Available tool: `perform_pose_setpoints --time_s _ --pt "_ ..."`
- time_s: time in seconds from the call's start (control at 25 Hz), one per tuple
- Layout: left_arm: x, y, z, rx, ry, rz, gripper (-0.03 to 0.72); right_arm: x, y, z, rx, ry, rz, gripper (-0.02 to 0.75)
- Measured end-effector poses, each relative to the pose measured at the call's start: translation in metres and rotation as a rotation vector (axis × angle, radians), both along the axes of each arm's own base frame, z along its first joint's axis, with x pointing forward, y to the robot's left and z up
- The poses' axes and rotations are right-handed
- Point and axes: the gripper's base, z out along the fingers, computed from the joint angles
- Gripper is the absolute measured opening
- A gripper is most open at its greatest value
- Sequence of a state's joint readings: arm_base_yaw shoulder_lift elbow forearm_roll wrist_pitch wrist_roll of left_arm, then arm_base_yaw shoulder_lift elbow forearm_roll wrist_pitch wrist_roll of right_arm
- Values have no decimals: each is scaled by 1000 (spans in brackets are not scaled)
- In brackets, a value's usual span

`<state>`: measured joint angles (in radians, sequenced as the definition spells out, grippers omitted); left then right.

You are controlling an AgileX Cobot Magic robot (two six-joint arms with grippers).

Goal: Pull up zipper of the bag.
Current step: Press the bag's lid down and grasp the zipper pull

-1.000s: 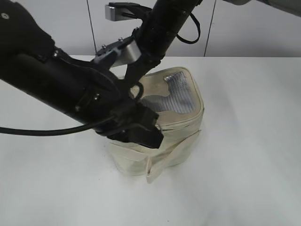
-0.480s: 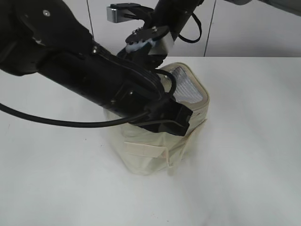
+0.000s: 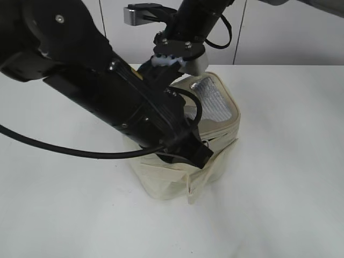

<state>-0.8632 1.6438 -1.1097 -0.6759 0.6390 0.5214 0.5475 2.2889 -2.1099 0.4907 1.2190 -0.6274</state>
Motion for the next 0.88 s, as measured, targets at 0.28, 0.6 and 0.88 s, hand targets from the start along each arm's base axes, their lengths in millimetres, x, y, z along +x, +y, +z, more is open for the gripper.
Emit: perform_pose_setpoints --time_s 0.28,0.6,0.88 --pt "-4 9 7 79 -11 6 -2 2 -1 4 -15 -27 -3 44" --pt "1 34 20 178 -45 75 -2 8 0 21 -13 -84 -41 43" --pt "14 62 29 229 -16 153 -3 10 -4 20 -33 -53 -124 41"
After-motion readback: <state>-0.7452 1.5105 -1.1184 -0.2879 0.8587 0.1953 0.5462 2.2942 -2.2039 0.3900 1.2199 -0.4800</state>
